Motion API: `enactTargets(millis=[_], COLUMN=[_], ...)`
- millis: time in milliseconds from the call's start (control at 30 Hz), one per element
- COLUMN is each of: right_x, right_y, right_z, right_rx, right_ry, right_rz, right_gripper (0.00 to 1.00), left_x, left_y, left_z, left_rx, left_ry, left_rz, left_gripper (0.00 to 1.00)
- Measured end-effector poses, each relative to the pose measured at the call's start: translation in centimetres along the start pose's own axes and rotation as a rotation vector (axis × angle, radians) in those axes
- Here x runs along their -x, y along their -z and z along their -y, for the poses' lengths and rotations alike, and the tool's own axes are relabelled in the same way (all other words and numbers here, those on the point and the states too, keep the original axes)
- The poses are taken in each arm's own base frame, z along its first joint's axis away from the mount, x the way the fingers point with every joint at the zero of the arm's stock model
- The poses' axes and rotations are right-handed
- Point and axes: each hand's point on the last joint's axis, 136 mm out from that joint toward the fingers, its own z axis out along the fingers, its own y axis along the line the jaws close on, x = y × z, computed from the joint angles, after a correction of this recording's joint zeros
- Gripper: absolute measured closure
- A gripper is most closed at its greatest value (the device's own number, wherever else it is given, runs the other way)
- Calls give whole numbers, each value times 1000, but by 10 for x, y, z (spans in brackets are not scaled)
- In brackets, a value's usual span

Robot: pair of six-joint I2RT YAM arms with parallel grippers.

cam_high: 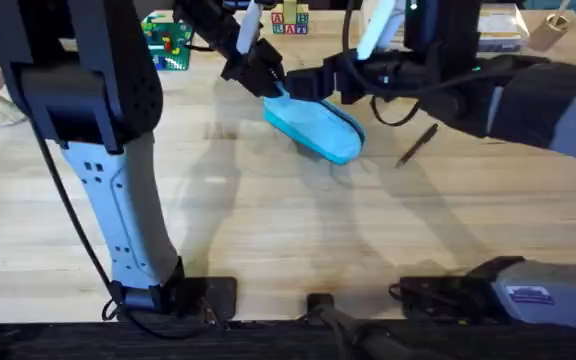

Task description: Unzip the bag, pick up the pens from the table one at a time and place them inside, then zip the bag closed.

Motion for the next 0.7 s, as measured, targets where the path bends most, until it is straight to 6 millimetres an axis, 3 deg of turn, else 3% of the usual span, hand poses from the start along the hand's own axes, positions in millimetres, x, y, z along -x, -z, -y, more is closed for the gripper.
enactTargets(millis=[533,600,700], right_x=[-22,-23,-26], right_y=[55,64,76], right_z=[3,2,-2], right_rx=[-117,-136,-153], right_ry=[56,67,72], right_rz=[-130,-137,-153], right_gripper=[4,4,4], left_x=[0,0,0], left_y=[0,0,0], left_z=[0,0,0], left_rx=[0,1,0], left_ry=[0,-2,0], left_rz=[0,2,3], left_gripper=[954,796,349])
